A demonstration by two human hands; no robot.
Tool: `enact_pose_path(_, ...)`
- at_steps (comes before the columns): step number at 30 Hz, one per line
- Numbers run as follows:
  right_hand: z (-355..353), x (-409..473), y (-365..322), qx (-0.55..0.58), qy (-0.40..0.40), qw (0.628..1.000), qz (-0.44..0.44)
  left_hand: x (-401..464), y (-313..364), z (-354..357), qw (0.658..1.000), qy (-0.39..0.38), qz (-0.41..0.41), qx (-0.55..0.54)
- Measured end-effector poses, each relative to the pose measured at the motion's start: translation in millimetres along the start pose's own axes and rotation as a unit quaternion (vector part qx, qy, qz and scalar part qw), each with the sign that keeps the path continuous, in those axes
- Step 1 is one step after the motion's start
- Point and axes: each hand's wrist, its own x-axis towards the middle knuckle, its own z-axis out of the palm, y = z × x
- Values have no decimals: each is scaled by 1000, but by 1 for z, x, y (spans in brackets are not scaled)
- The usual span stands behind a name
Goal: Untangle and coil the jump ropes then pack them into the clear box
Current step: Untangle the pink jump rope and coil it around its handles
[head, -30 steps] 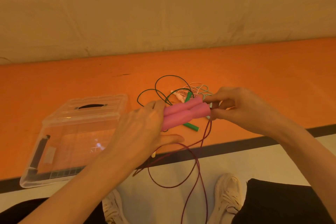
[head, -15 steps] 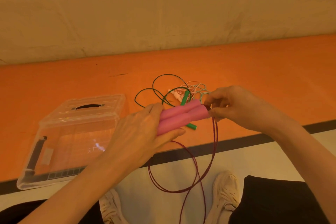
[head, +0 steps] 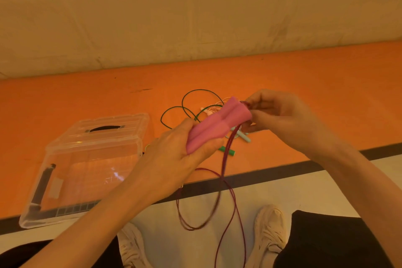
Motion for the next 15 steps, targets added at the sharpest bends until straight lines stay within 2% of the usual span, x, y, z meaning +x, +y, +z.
enact_pose_path(2, -3, -1, -1, 94, -20, 995, 10, -2, 5, 3, 997, -27, -8, -70)
enact_pose_path(6, -4, 0, 1, 159, -31, 987, 17, -3, 8, 13, 979, -82, -17, -188)
enact_pose_path(11, -6, -1, 0, 71, -29, 997, 10, 0, 7, 5, 984, -90, -8, -155)
enact_pose_path(15, -6, -2, 2, -30, -21, 999, 9, 4, 3, -3, 992, -121, 4, -46)
